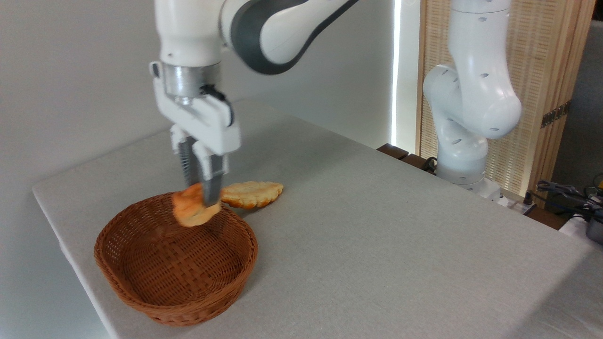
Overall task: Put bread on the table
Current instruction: 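Lift the orange bun out of the basket and carry it beside the bread slice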
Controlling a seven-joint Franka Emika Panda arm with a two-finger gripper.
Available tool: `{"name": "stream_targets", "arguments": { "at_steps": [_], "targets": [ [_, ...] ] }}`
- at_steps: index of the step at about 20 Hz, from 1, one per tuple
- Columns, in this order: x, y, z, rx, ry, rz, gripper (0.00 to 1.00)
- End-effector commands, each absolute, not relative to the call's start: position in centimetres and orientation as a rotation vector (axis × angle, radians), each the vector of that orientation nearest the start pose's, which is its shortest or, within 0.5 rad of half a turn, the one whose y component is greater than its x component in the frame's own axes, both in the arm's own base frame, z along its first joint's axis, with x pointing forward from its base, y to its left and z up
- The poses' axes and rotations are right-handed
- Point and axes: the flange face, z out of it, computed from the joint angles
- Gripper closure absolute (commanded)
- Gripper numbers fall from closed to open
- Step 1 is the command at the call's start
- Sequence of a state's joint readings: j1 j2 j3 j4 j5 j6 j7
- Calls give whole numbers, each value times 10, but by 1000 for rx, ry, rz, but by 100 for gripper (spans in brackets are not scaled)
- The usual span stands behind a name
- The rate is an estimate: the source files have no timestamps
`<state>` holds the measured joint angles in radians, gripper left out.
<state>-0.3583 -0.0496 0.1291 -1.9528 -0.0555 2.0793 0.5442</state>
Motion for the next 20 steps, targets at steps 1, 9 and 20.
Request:
{"name": "stream_targets", "arguments": {
  "at_steps": [1, 9, 20],
  "targets": [
    [498, -115, 508, -2955, 1197, -152, 44],
    [468, -109, 473, -2968, 1253, 103, 1],
    [474, -114, 458, -2962, 1258, 131, 0]
  ]
}}
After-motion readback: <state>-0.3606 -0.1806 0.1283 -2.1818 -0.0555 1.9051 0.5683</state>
